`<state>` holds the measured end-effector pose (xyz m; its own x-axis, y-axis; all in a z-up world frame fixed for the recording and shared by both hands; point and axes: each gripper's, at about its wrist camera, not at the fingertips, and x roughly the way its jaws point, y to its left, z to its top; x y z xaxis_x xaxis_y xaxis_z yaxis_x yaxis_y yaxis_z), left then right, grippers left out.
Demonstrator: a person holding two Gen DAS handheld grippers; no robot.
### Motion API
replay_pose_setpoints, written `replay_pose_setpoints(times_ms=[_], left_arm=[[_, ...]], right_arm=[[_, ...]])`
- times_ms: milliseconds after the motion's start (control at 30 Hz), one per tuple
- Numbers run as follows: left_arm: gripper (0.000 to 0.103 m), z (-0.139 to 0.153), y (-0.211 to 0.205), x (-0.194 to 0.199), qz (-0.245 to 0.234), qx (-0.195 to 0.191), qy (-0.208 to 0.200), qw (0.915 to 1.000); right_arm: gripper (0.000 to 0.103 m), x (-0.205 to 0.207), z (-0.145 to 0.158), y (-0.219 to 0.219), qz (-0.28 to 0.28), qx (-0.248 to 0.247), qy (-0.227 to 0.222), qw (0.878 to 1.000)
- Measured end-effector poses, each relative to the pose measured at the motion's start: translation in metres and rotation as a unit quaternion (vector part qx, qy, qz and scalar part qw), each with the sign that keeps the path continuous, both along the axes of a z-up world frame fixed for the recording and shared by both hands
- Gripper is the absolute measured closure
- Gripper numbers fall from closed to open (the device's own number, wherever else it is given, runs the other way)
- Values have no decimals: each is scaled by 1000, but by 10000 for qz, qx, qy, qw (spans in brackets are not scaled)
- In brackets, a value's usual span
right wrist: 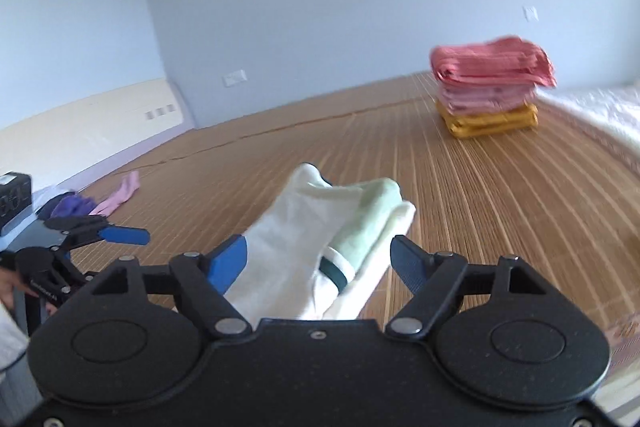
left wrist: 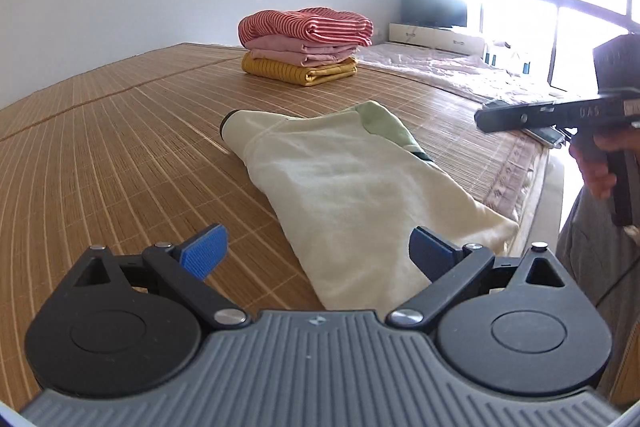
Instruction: Fold clothes
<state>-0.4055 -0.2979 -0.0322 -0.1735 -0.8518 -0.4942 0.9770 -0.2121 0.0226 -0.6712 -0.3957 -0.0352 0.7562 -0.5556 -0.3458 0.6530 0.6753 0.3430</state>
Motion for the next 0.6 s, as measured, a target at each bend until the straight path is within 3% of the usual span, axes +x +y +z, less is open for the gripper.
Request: replay_pose_setpoints(times_ms=[100, 167, 233, 300, 400, 467, 600], left_arm=[[3, -18, -21, -16, 35, 346, 154, 9993], [3, -32, -24, -29, -24, 599, -26, 9982], [3, -42, -18, -43, -118, 653, -326, 9973], [3, -40, -8, -45, -140, 633, -308, 9974], [3, -25, -1, -33, -25, 517, 106, 9986], [3, -12, -6, -15, 318, 350, 648, 9968], [3, -8, -38, 19, 1007, 442, 1710, 9791]], right_arm=[[23, 3, -19, -5, 109, 126, 8, 9999], [23, -1, -23, -8, 106, 225, -109, 9996], [22, -8, -25, -11, 126, 318, -296, 9990], [22, -12, -26, -13, 145, 384, -393, 9984], [22, -13, -29, -15, 173, 425, -470, 9978], [22, -14, -29, -17, 167, 594, -633, 9961], [20, -14, -36, -30, 73, 1066, -958, 9897]])
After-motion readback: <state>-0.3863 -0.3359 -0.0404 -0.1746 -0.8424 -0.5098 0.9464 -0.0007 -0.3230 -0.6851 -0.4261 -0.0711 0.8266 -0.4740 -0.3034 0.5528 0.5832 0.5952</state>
